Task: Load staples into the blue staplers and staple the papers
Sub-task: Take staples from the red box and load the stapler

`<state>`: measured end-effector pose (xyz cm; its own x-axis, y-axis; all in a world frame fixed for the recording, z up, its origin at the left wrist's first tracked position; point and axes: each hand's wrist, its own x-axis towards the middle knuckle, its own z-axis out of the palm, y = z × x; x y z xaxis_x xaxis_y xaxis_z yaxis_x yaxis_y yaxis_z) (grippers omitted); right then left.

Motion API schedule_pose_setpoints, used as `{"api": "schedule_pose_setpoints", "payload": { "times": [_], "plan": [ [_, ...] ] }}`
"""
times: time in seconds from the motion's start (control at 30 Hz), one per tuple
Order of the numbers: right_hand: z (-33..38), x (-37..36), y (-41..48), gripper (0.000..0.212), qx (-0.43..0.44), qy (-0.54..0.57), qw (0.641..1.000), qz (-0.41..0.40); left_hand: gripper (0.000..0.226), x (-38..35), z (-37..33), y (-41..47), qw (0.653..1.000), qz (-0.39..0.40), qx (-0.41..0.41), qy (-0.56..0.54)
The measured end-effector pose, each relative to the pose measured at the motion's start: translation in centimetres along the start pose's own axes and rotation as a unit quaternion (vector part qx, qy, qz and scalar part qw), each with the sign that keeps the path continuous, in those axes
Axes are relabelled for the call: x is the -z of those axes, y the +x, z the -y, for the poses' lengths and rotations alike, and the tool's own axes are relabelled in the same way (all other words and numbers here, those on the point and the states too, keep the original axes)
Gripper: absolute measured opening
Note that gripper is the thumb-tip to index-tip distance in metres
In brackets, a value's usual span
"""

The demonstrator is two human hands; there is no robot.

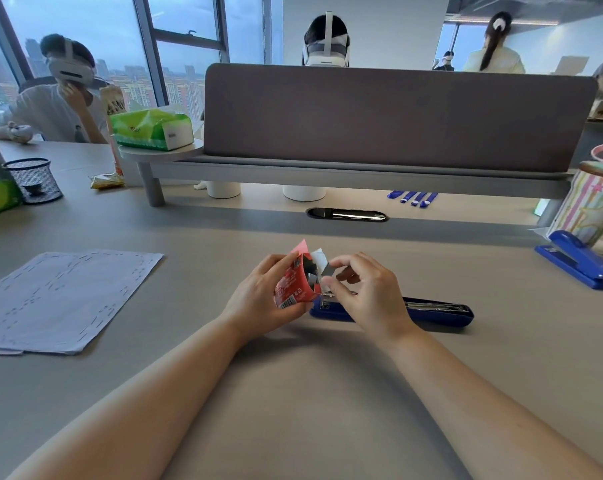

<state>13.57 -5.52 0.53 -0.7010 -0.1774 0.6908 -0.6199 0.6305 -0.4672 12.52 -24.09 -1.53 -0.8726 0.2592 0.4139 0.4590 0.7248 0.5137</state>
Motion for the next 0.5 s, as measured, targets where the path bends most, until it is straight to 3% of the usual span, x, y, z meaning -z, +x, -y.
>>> {"api": "schedule_pose_setpoints", "payload": {
  "times": [0.23,0.5],
  "plan": [
    [-0.7,0.4,0.4,0.022,-0.165,0.140,0.976,-0.021,0.077,0.6,1.0,0.5,0.993,-0.018,0.041,0.108],
    [-1.7,0.2,0.1,0.018,-0.198,0.173,0.965,0.019,0.068,1.1,2.8,0.8,0.986,0.054,0.098,0.125]
  ]
}}
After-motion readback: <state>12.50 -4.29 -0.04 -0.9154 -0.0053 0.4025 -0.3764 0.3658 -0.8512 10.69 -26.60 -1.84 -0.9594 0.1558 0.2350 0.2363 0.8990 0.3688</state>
